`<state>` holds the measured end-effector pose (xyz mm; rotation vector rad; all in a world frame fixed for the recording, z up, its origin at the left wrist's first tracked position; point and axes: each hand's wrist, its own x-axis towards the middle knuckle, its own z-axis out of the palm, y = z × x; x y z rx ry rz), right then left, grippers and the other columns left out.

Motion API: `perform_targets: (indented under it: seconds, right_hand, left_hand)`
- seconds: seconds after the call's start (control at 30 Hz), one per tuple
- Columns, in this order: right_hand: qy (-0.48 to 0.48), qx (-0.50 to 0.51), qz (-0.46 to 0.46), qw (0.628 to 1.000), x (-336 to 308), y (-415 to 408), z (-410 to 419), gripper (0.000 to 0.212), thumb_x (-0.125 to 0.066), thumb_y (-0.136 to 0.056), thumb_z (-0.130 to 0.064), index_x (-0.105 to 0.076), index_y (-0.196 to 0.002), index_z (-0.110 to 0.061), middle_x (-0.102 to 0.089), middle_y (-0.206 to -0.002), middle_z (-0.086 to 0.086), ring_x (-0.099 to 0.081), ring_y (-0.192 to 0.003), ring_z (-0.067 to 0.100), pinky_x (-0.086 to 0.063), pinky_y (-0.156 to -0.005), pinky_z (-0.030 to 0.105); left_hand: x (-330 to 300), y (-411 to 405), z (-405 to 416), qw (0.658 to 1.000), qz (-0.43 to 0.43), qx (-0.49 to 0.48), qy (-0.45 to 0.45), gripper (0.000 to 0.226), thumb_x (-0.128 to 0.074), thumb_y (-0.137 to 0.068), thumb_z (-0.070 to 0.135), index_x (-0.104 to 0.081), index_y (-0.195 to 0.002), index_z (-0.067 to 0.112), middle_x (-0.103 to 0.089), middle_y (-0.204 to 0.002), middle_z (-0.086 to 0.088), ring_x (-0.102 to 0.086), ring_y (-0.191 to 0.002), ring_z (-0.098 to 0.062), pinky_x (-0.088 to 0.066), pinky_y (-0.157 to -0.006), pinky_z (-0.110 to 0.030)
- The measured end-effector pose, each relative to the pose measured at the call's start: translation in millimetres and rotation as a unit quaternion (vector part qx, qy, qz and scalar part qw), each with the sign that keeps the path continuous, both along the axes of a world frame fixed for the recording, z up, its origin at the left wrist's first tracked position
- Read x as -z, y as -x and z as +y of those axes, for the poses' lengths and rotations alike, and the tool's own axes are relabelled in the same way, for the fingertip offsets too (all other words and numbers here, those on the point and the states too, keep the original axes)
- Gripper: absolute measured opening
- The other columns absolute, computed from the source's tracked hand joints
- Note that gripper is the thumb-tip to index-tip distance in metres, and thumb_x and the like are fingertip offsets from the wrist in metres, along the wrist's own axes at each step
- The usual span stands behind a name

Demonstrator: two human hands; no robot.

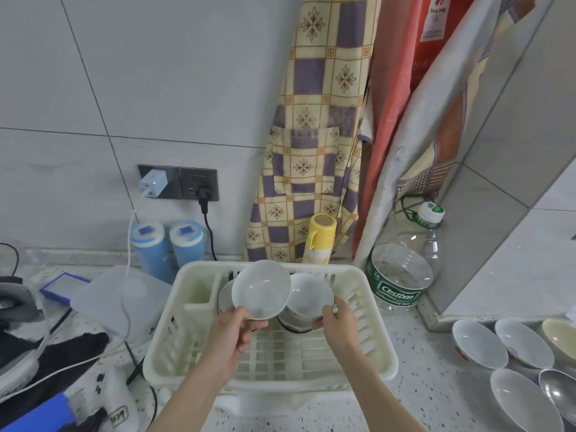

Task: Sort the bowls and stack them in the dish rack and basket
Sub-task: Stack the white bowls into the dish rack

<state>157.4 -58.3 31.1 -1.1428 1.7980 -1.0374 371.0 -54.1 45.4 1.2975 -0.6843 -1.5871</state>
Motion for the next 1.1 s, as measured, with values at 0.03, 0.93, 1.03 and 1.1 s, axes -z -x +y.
perform_targets:
  seconds: [0.03,0.93,1.03,1.1]
  right_hand:
    - [0.001,-0.001,0.002,1.000,1.8,0.1,-1.5,0.041,-0.042,-0.096,-0.016,-0.049,-0.136,-0.018,-0.073,-0.063,0.000,-0.065,-0.073,0.006,-0.042,-0.057,0.022]
    - [-0.008,-0.017,-0.035,0.999,25.2,3.7,-14.6,0.038,-0.043,-0.095,-0.012,-0.057,-0.121,-0.036,-0.063,-0.049,-0.001,-0.045,-0.038,0.001,-0.035,-0.043,0.013]
    - [-0.017,-0.012,-0.026,0.999,28.7,4.7,-16.4,0.034,-0.048,-0.096,-0.020,-0.052,-0.124,-0.038,-0.067,-0.052,0.001,-0.045,-0.036,0.002,-0.035,-0.042,0.015]
    - [-0.030,-0.013,-0.024,0.999,29.1,5.3,-16.1,0.035,-0.049,-0.098,-0.023,-0.049,-0.131,-0.033,-0.067,-0.052,0.001,-0.042,-0.035,0.003,-0.035,-0.042,0.017]
  left_hand:
    - [1.0,0.2,-3.3,1.000,-0.003,0.003,0.003,0.024,-0.050,-0.085,0.010,-0.060,-0.106,0.002,-0.073,-0.087,-0.028,-0.044,-0.039,-0.005,-0.026,-0.036,-0.019]
    - [6.5,26.1,-33.4,0.995,-0.042,0.092,0.015,0.023,-0.051,-0.087,0.009,-0.065,-0.105,0.006,-0.075,-0.084,-0.021,-0.032,-0.037,-0.007,-0.023,-0.038,-0.020]
    - [7.0,26.1,-32.9,0.993,-0.052,0.109,0.014,0.022,-0.051,-0.088,0.009,-0.064,-0.106,0.007,-0.076,-0.084,-0.020,-0.033,-0.038,-0.007,-0.024,-0.038,-0.020]
    - [7.8,27.2,-32.5,0.991,-0.068,0.118,0.011,0.021,-0.051,-0.089,0.010,-0.064,-0.105,0.006,-0.076,-0.083,-0.018,-0.032,-0.037,-0.008,-0.023,-0.038,-0.020]
